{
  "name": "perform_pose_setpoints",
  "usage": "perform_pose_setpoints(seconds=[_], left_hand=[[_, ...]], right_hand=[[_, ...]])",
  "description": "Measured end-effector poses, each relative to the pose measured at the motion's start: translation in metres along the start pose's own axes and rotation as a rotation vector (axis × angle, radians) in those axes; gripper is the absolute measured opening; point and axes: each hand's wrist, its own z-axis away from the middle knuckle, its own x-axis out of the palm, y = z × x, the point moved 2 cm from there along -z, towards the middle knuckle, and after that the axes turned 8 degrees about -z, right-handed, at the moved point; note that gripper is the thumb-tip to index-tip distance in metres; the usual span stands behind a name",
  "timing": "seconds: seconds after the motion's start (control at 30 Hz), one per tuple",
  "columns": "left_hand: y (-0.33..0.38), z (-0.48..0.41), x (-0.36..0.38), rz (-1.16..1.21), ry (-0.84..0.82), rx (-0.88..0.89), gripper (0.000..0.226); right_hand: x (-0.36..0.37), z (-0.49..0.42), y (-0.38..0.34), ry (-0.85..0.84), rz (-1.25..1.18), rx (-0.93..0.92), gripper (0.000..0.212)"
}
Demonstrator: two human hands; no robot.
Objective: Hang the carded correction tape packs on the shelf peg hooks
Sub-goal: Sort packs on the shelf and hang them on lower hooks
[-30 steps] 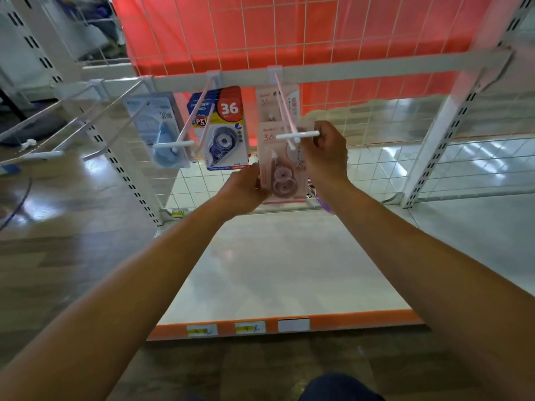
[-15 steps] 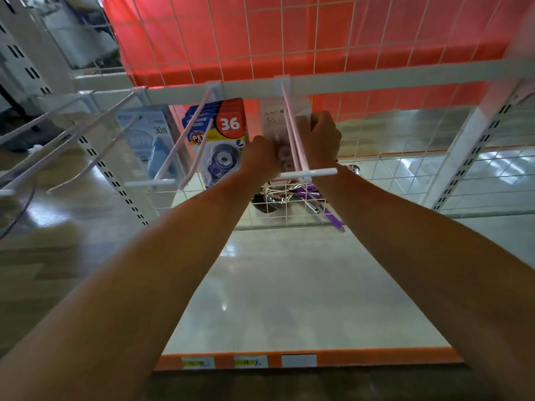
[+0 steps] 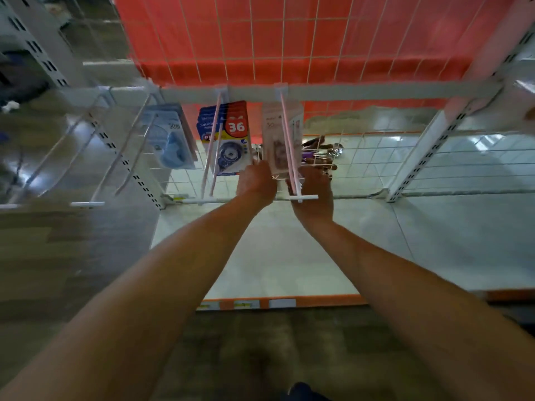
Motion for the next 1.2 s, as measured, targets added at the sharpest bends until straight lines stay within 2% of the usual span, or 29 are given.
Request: perform_pose_setpoints(seconds=[0.07,0.23,0.3,0.5,0.7,0.87,1.07,1.2], left_hand=[[0.001,0.031,-0.015,-0.044,-0.092,-0.001,0.023],[0.007,0.101,-0.067,-0.176,-0.247,0.047,0.042],[0.009,0.121,-0.094,-0.176,-0.302,0.052,0.046],[0.038,0.168,-0.207,-0.2,-0.313,0.125,0.045],[0.084,0.195,-0.307,-0.185,-0.205,0.218,0.033],[0.115,0.188,-0.377,-0.226,-0.074,0.236,0.017],[0.133,0.16,-0.419,-0.13,0.052,0.19,0.022],[0.137,0.144,-0.424,-0.052,0.093,0.144,0.028]], right_hand=[[-0.017,0.02,-0.013,-0.029,0.095,-0.042,0.035],[-0.078,0.062,-0.059,-0.228,0.192,0.181,0.042],[-0.106,0.076,-0.082,-0.279,0.25,0.177,0.043],[-0.194,0.094,-0.168,-0.27,0.195,0.148,0.041],[-0.257,0.086,-0.267,-0.227,0.039,0.019,0.033],[-0.297,0.056,-0.309,-0.164,-0.022,-0.057,0.029],[-0.325,0.002,-0.334,-0.072,-0.025,-0.154,0.026],[-0.324,-0.029,-0.332,-0.092,0.037,-0.164,0.029]])
